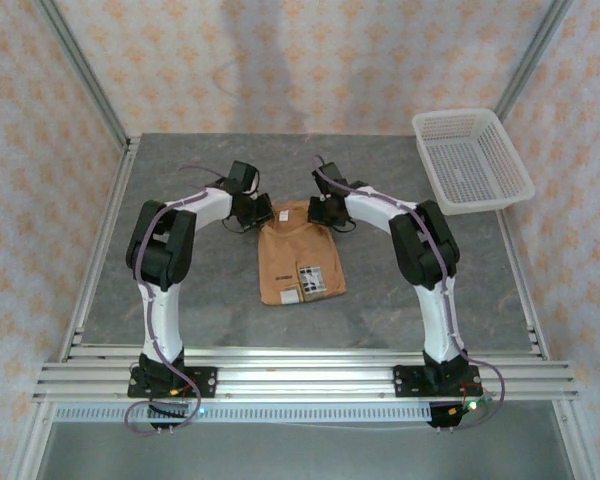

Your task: Fold the inside-out t-shirt

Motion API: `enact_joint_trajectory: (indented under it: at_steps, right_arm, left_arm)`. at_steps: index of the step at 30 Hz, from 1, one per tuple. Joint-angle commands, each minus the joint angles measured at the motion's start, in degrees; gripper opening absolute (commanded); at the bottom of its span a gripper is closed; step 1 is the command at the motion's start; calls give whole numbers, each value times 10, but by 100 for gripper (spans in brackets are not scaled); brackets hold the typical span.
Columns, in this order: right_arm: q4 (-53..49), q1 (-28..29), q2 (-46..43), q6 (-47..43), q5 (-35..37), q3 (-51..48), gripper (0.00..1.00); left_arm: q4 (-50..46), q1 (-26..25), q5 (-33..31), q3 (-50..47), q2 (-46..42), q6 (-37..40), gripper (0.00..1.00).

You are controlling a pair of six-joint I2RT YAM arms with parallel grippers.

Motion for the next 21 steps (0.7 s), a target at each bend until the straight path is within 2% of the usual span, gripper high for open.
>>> enact_joint_trajectory:
  at_steps: [1,10,14,18,21]
  right_arm:
    - [12,-11,-45,12,-10,-13,5]
    - [22,-45,-90,47,-53,51,2]
    - [-6,-62,-81,52,-70,149,2]
    - [-77,-66,-55,30,-74,296,2]
    - [-117,-66,-51,11,-79,362,2]
  left_arm:
    - [24,-6,36,20,-3,-18,0]
    - [3,6,54,85,-50,2,0]
    - [-30,17,70,180,-47,3,0]
    - [-61,26,69,283,-53,15,0]
    - [-48,28,58,307,-83,30,0]
